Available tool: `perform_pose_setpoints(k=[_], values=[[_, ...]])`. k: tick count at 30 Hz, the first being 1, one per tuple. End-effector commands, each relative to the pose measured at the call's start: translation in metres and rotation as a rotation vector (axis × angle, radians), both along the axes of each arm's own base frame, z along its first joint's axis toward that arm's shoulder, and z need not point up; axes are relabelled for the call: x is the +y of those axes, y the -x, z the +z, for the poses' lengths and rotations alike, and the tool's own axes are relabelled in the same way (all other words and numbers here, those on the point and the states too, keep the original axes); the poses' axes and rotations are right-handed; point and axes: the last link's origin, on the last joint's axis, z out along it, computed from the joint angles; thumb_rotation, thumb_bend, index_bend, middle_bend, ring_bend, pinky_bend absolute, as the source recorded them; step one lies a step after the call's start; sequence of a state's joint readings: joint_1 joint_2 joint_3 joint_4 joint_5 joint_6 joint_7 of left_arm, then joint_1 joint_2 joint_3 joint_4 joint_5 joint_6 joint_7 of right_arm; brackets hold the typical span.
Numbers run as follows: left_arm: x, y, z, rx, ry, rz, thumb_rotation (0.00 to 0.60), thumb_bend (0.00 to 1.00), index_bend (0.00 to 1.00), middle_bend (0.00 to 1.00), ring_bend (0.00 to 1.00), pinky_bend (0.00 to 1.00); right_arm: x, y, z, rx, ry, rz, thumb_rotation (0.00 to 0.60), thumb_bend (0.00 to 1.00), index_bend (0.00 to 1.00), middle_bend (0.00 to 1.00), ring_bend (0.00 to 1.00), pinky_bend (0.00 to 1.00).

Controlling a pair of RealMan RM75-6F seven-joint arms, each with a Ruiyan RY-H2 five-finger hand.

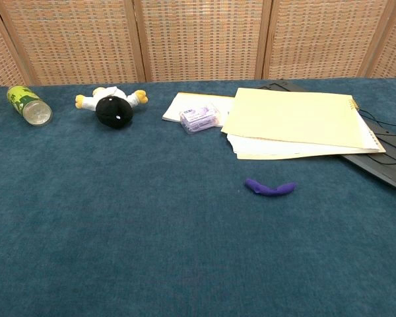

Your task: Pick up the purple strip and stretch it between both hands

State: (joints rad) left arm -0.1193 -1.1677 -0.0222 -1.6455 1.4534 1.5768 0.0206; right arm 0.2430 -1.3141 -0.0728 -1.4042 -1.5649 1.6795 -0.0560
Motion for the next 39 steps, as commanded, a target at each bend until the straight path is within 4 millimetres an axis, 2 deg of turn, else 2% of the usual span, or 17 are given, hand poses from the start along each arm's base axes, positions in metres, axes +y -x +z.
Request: perform_pose_setpoints(k=[1, 4, 7, 16, 17, 21, 25, 29, 33, 39], values=[[-0.001, 0.0, 0.0, 0.0, 0.002, -0.003, 0.6, 0.0, 0.0, 0.0, 0.0, 0.0, 0.0, 0.001, 0.0, -0.004, -0.004, -0.009, 0.6, 0.0, 0.06, 0.0, 0.0, 0.0], [-0.001, 0.0, -0.001, -0.001, 0.003, -0.003, 0.6, 0.0, 0.0, 0.0, 0.0, 0.0, -0.001, -0.001, -0.002, -0.044, -0.022, -0.02, 0.6, 0.0, 0.09, 0.0, 0.0, 0.0], [0.001, -0.001, -0.002, -0.007, 0.004, -0.005, 0.6, 0.0, 0.0, 0.0, 0.0, 0.0, -0.007, -0.014, -0.006, -0.1, -0.069, 0.001, 0.6, 0.0, 0.11, 0.0, 0.0, 0.0], [0.01, -0.003, -0.005, 0.004, 0.008, -0.009, 0.6, 0.0, 0.0, 0.0, 0.0, 0.0, -0.063, -0.099, -0.035, -0.069, -0.343, 0.085, 0.6, 0.0, 0.25, 0.0, 0.0, 0.0], [0.011, -0.002, -0.007, 0.008, 0.013, -0.008, 0.6, 0.0, 0.0, 0.0, 0.0, 0.0, -0.071, -0.112, -0.043, -0.069, -0.386, 0.084, 0.6, 0.01, 0.27, 0.0, 0.0, 0.0], [0.014, -0.001, -0.014, 0.015, 0.031, -0.003, 0.6, 0.0, 0.0, 0.0, 0.0, 0.0, -0.1, -0.14, -0.079, -0.036, -0.494, 0.044, 0.6, 0.08, 0.34, 0.0, 0.0, 0.0], [0.017, 0.001, -0.017, 0.021, 0.035, 0.004, 0.6, 0.0, 0.0, 0.0, 0.0, 0.0, -0.114, -0.154, -0.11, -0.055, -0.544, -0.019, 0.6, 0.23, 0.4, 0.0, 0.0, 0.0], [0.019, 0.002, -0.02, 0.014, 0.048, 0.016, 0.6, 0.0, 0.0, 0.0, 0.0, 0.0, -0.123, -0.161, -0.141, -0.036, -0.56, -0.067, 0.6, 0.36, 0.41, 0.0, 0.0, 0.0], [0.022, 0.003, -0.02, 0.015, 0.05, 0.021, 0.6, 0.0, 0.0, 0.0, 0.0, 0.0, -0.129, -0.163, -0.16, 0.009, -0.538, -0.091, 0.6, 0.4, 0.42, 0.0, 0.0, 0.0], [0.024, 0.007, -0.02, 0.014, 0.055, 0.033, 0.6, 0.0, 0.0, 0.0, 0.0, 0.0, -0.133, -0.161, -0.176, 0.061, -0.527, -0.103, 0.6, 0.45, 0.45, 0.0, 0.0, 0.0]])
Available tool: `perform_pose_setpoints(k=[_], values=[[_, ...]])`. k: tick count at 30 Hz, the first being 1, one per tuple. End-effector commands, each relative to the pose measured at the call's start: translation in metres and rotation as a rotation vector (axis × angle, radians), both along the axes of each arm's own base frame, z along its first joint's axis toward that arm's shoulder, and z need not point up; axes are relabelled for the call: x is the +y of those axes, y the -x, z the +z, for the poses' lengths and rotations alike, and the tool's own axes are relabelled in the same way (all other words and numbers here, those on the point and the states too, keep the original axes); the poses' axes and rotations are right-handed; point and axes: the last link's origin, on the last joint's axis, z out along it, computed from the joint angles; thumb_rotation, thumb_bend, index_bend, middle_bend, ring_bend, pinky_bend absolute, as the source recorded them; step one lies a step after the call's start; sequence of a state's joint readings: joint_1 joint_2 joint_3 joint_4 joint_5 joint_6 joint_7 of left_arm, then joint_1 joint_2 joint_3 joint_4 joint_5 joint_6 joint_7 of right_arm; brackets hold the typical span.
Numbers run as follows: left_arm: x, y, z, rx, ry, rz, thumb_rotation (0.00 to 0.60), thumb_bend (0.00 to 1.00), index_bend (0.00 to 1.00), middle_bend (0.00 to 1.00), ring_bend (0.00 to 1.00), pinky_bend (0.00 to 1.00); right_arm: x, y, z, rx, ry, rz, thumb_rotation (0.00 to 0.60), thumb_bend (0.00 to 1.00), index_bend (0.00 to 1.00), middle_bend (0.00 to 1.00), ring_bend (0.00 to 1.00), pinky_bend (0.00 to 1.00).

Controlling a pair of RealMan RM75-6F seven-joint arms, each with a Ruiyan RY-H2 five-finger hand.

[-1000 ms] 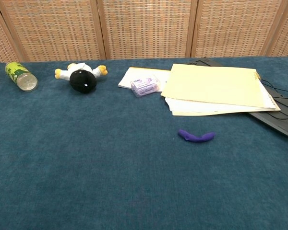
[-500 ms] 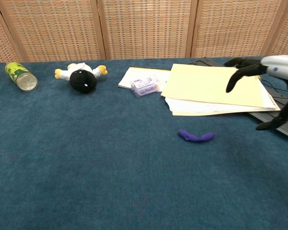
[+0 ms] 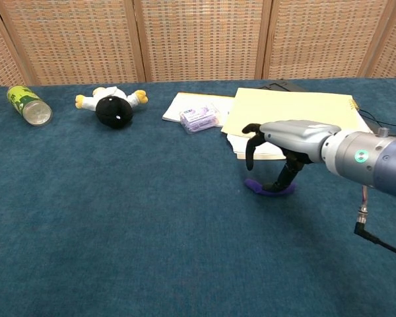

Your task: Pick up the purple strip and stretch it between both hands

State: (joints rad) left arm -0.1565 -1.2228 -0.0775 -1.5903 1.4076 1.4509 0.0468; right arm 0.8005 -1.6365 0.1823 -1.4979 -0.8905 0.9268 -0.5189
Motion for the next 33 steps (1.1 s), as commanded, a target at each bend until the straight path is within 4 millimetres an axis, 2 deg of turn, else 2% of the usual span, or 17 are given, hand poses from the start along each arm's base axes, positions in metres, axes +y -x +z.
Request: perform_pose_setpoints(k=[1, 6, 13, 24, 33], values=[[0.002, 0.002, 0.0, 0.0, 0.004, 0.008, 0.6, 0.0, 0.0, 0.0, 0.0, 0.0, -0.002, 0.0, -0.008, 0.039, 0.006, 0.014, 0.6, 0.45, 0.45, 0.0, 0.0, 0.0], [0.004, 0.006, 0.001, -0.004, 0.005, 0.018, 0.6, 0.0, 0.0, 0.0, 0.0, 0.0, -0.001, 0.005, -0.014, 0.066, -0.003, 0.013, 0.6, 0.46, 0.45, 0.0, 0.0, 0.0], [0.005, 0.006, 0.001, -0.009, 0.009, 0.023, 0.6, 0.0, 0.0, 0.0, 0.0, 0.0, 0.003, 0.008, -0.008, 0.067, 0.009, 0.029, 0.6, 0.46, 0.46, 0.0, 0.0, 0.0], [0.005, 0.004, 0.001, -0.011, 0.008, 0.016, 0.6, 0.0, 0.0, 0.0, 0.0, 0.0, 0.0, 0.028, -0.01, 0.099, 0.008, 0.002, 0.6, 0.47, 0.48, 0.0, 0.0, 0.0], [0.005, 0.004, 0.001, -0.011, 0.008, 0.015, 0.6, 0.0, 0.0, 0.0, 0.0, 0.0, 0.002, 0.031, -0.012, 0.105, -0.002, 0.004, 0.6, 0.48, 0.5, 0.0, 0.0, 0.0]])
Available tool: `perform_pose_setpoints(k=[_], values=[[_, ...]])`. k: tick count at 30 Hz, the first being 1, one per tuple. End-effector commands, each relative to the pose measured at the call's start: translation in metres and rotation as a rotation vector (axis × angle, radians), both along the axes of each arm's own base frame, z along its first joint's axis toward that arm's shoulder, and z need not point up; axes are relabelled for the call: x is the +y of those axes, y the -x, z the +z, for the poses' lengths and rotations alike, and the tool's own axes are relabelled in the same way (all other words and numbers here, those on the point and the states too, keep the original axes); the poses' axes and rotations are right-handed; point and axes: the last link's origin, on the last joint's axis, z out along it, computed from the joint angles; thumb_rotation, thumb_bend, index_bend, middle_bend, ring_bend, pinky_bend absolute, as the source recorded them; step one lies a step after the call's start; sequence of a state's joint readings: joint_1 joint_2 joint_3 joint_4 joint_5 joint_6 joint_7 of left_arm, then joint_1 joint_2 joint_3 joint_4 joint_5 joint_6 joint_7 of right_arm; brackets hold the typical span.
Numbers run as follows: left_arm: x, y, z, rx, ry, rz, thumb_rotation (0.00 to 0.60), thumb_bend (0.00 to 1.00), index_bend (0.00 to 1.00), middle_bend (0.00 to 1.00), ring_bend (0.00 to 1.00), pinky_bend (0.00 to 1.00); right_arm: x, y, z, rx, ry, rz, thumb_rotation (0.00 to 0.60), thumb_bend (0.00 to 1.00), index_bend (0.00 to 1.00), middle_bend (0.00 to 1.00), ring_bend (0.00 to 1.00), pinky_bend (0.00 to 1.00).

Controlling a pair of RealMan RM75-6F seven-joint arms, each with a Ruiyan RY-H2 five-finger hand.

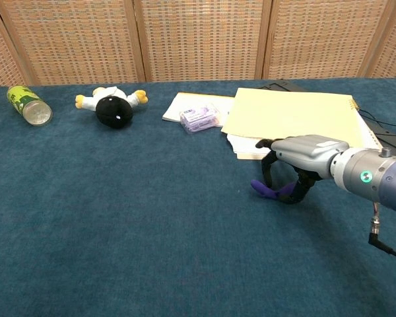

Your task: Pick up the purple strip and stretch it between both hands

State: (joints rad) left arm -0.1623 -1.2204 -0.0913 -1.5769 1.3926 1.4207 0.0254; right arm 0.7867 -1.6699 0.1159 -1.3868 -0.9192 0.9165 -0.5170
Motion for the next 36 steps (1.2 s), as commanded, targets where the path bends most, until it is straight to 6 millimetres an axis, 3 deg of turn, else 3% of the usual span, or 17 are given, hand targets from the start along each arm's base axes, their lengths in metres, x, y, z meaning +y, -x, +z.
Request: perform_pose_setpoints(k=[1, 26, 36], values=[[0.0, 0.0, 0.0, 0.0, 0.0, 0.001, 0.6, 0.0, 0.0, 0.0, 0.0, 0.0, 0.0, 0.0, 0.0, -0.001, -0.001, 0.0, 0.6, 0.48, 0.51, 0.0, 0.0, 0.0], [0.0, -0.001, -0.002, 0.002, 0.005, -0.001, 0.6, 0.0, 0.0, 0.0, 0.0, 0.0, 0.0, 0.009, 0.002, -0.024, -0.006, -0.014, 0.6, 0.49, 0.55, 0.01, 0.0, 0.0], [0.0, 0.0, -0.001, 0.002, 0.005, -0.002, 0.6, 0.0, 0.0, 0.0, 0.0, 0.0, -0.001, 0.01, -0.001, -0.03, -0.009, -0.023, 0.6, 0.56, 0.56, 0.02, 0.0, 0.0]])
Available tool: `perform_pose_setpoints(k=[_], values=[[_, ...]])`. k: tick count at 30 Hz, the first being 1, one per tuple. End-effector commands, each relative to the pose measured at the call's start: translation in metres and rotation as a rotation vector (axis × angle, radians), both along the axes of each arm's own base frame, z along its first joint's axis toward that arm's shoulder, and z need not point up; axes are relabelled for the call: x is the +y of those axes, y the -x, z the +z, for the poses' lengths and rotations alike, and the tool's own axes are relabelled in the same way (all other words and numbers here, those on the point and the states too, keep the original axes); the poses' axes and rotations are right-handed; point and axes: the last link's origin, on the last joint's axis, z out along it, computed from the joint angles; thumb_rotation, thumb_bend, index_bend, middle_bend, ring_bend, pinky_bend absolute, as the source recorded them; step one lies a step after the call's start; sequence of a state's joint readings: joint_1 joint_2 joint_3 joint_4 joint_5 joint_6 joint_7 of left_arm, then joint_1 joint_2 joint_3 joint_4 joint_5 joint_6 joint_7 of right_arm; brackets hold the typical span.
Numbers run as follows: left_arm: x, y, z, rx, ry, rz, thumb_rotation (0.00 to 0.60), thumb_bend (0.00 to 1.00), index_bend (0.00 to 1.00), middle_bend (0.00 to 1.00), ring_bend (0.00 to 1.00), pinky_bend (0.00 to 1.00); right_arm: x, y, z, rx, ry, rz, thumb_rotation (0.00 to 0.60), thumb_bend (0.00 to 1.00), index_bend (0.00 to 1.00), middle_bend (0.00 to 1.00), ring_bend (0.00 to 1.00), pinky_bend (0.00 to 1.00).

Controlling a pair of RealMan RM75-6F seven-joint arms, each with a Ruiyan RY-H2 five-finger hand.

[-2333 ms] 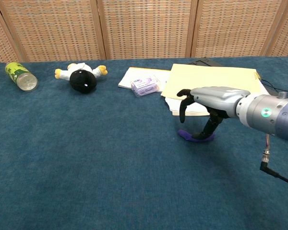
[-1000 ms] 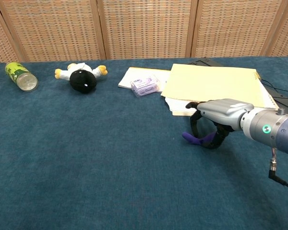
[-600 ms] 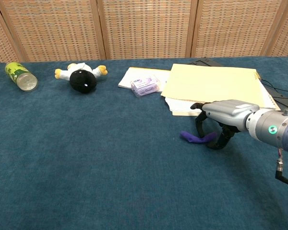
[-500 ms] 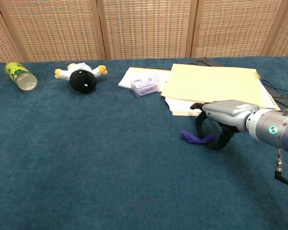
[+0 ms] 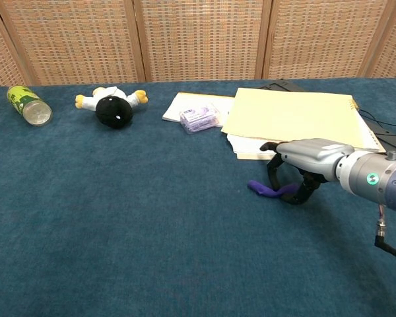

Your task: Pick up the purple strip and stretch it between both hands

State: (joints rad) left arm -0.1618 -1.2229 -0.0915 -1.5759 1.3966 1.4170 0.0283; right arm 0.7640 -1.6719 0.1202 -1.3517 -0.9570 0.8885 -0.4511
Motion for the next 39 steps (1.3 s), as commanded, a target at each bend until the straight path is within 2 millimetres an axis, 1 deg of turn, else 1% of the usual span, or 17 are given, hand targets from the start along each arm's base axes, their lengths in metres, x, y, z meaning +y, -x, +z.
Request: perform_pose_setpoints(k=[1, 7, 12, 20, 26, 27, 29, 30, 34, 37, 39], values=[[0.0, 0.0, 0.0, 0.0, 0.001, 0.0, 0.6, 0.0, 0.0, 0.0, 0.0, 0.0, 0.001, -0.001, 0.0, -0.007, -0.001, 0.0, 0.6, 0.57, 0.56, 0.02, 0.0, 0.0], [0.0, 0.0, 0.0, 0.0, 0.001, 0.001, 0.6, 0.0, 0.0, 0.0, 0.0, 0.0, 0.001, -0.002, -0.002, -0.023, -0.004, -0.007, 0.6, 0.58, 0.58, 0.04, 0.0, 0.0], [0.0, 0.001, -0.001, -0.002, 0.002, 0.004, 0.6, 0.0, 0.0, 0.0, 0.0, 0.0, 0.001, -0.002, -0.001, -0.046, -0.002, -0.017, 0.6, 0.58, 0.61, 0.05, 0.0, 0.0], [0.002, 0.001, -0.001, -0.003, 0.005, 0.006, 0.6, 0.0, 0.0, 0.0, 0.0, 0.0, 0.001, -0.012, 0.005, -0.174, -0.019, -0.063, 0.6, 0.59, 0.63, 0.07, 0.0, 0.0], [0.013, -0.006, 0.001, 0.004, 0.003, -0.024, 0.6, 0.0, 0.0, 0.0, 0.0, 0.0, 0.001, -0.034, 0.013, -0.315, -0.06, -0.116, 0.6, 0.59, 0.63, 0.07, 0.0, 0.0], [0.02, -0.011, 0.001, 0.011, 0.003, -0.054, 0.6, 0.0, 0.0, 0.0, 0.0, 0.0, 0.0, -0.043, 0.016, -0.355, -0.069, -0.127, 0.6, 0.59, 0.63, 0.07, 0.0, 0.0], [0.03, -0.018, 0.001, 0.012, 0.006, -0.106, 0.6, 0.0, 0.0, 0.0, 0.0, 0.0, -0.001, -0.055, 0.019, -0.394, -0.08, -0.139, 0.6, 0.59, 0.63, 0.08, 0.0, 0.0], [0.032, -0.019, 0.001, 0.013, 0.007, -0.116, 0.6, 0.0, 0.0, 0.0, 0.0, 0.0, -0.001, -0.057, 0.02, -0.399, -0.081, -0.142, 0.6, 0.59, 0.63, 0.08, 0.0, 0.0], [0.047, -0.031, -0.001, 0.045, 0.031, -0.189, 0.6, 0.0, 0.0, 0.0, 0.0, 0.0, -0.006, -0.076, 0.026, -0.461, -0.083, -0.166, 0.6, 0.6, 0.63, 0.08, 0.0, 0.0], [0.058, -0.043, -0.005, 0.057, 0.063, -0.234, 0.6, 0.0, 0.01, 0.0, 0.0, 0.0, -0.01, -0.089, 0.028, -0.504, -0.083, -0.191, 0.6, 0.6, 0.63, 0.08, 0.0, 0.0], [0.069, -0.056, -0.012, 0.049, 0.107, -0.284, 0.6, 0.0, 0.04, 0.0, 0.0, 0.0, -0.015, -0.1, 0.03, -0.546, -0.083, -0.216, 0.6, 0.6, 0.63, 0.08, 0.0, 0.0]])
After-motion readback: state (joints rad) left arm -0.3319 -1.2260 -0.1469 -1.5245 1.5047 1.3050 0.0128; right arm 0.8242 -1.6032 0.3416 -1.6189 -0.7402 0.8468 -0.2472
